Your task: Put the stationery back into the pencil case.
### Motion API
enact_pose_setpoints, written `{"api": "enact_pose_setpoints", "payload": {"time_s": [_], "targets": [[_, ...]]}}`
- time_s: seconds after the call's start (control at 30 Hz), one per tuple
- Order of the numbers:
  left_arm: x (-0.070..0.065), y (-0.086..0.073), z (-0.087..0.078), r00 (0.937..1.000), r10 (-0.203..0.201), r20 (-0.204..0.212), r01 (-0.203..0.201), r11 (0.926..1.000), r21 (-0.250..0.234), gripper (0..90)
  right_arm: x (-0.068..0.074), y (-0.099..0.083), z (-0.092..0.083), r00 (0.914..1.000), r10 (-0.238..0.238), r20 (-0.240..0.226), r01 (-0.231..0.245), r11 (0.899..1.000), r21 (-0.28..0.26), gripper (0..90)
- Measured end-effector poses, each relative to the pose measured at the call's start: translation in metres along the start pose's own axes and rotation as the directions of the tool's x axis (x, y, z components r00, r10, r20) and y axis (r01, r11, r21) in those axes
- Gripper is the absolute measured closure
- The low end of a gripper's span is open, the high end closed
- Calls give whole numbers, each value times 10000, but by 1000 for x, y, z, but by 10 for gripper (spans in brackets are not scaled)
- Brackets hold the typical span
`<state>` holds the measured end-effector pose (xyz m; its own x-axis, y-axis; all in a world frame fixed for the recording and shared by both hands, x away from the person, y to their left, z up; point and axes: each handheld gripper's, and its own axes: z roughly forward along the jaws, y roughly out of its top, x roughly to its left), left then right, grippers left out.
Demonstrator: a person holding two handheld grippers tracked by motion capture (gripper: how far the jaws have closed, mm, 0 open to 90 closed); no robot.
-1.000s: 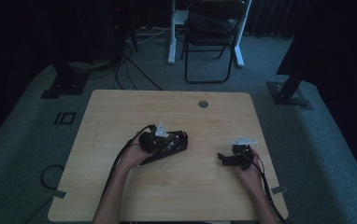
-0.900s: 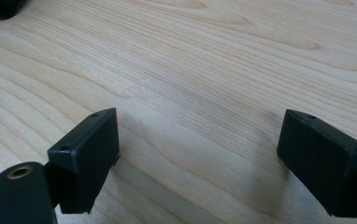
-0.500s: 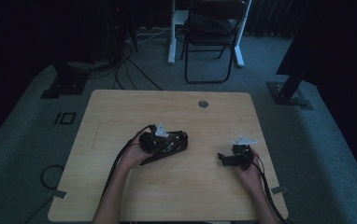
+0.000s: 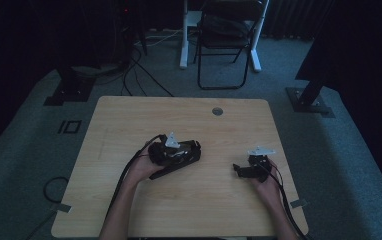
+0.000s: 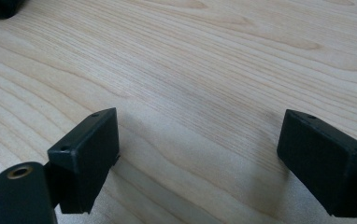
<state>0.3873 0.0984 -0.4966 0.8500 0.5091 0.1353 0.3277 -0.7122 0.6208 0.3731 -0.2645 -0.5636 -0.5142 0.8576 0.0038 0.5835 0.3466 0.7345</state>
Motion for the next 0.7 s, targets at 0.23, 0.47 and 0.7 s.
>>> {"api": "enact_pose_setpoints", "payload": {"time_s": [0.23, 0.47, 0.7], "targets": [[-3, 0, -9, 9996, 48, -275, -56, 9996, -276, 614, 0, 0, 0, 10000, 1, 2, -1, 10000, -1, 128], [-5, 2, -17, 9990, 56, -441, -79, 9985, -535, 609, 0, 0, 0, 10000, 3, 2, -3, 10000, 0, 128], [-9, 4, -23, 9994, -68, -347, 39, 9964, -841, 600, 0, 0, 0, 10000, 1, 3, -1, 10000, -1, 129]]}}
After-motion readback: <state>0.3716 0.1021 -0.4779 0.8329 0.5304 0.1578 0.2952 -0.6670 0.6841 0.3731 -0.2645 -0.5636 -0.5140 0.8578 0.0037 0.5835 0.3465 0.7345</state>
